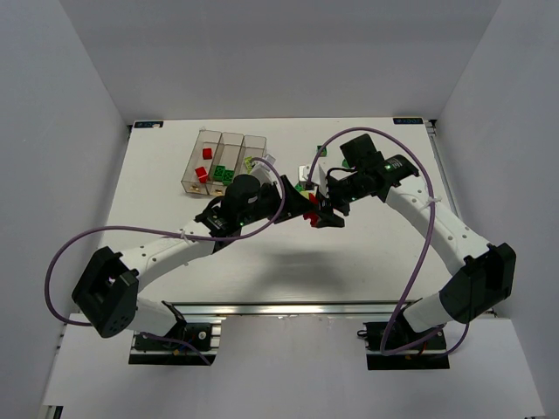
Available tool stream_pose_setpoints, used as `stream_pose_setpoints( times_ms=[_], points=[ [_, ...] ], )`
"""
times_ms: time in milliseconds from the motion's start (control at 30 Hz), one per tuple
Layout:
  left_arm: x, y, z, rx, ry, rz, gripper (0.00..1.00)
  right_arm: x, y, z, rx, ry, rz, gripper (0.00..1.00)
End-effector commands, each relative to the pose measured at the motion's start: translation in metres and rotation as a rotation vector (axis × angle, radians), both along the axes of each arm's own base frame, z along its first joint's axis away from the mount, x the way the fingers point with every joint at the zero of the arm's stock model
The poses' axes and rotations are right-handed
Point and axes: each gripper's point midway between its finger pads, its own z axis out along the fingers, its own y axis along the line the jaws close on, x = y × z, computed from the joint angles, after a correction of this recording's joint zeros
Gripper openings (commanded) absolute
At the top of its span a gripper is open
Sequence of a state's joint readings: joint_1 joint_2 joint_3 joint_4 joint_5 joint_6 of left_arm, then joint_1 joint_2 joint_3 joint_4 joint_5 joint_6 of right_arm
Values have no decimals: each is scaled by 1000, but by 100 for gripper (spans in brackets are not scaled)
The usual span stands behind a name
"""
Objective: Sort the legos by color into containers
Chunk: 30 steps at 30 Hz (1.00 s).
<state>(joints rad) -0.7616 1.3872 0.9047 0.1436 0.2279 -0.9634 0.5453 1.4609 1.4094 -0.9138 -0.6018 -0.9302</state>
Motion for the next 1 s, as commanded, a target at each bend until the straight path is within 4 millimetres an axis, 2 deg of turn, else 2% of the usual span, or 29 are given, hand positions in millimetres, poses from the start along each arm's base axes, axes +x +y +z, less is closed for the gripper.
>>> stream_pose_setpoints(
  times_ms=[0,300,433,533,567,700,833,967],
  points=[
    [-1,-8,17,-43,-30,-27,68,-4,3,12,40,-31,13,1],
    [-1,-12,15,-53,-15,-44,59,-3,5,13,43,-33,15,1],
    [-2,-15,16,-62,-11,-58,49,-2,5,13,44,-34,13,1],
    [-3,-16,15,-65,-10,-63,29,-2,4,12,39,-36,12,1],
    [-2,-16,15,-65,-9,-62,18,-2,4,11,38,-36,11,1],
    [-2,-13,17,-63,-12,-49,1,-3,2,7,31,-37,7,1],
    [0,-1,16,-53,-18,-1,0,-2,1,3,23,-43,-1,0],
    [7,21,21,-72,-28,63,0,0,-1,-2,13,-44,-16,0]
  ],
)
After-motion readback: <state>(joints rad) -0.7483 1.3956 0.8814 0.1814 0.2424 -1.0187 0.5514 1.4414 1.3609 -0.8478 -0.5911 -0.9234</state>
